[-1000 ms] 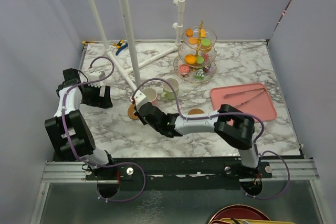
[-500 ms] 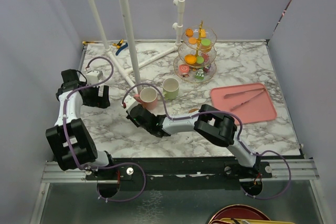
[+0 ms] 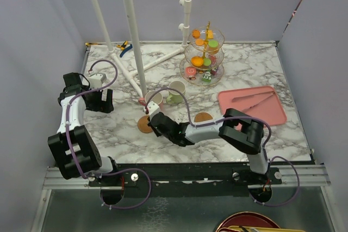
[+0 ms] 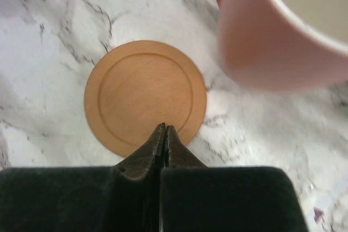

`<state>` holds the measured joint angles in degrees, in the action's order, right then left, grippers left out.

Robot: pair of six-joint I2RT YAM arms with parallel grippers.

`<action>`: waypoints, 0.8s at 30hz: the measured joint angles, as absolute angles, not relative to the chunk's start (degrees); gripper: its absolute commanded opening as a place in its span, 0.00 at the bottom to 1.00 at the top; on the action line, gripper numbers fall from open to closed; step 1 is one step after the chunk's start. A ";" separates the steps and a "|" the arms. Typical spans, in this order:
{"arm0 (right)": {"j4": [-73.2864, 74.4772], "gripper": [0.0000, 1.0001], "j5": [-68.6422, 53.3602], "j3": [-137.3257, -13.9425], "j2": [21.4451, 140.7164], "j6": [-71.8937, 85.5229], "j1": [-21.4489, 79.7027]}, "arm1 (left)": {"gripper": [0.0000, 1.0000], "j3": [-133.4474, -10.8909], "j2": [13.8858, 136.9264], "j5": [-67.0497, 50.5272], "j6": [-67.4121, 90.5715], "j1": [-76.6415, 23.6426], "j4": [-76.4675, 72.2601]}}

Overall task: Serve the afternoon tea
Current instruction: Move the coaster to the center of the board.

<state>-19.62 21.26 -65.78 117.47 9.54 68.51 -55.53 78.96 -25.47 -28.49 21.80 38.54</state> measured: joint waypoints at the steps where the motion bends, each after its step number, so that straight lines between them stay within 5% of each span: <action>1: -19.62 0.01 21.26 -63.72 115.94 10.48 68.51 | 0.99 -55.53 78.96 -25.47 -28.47 21.80 38.57; 24: -14.83 0.01 28.99 -51.18 104.90 21.41 61.30 | 0.99 -56.75 77.69 -26.15 -27.00 21.80 39.16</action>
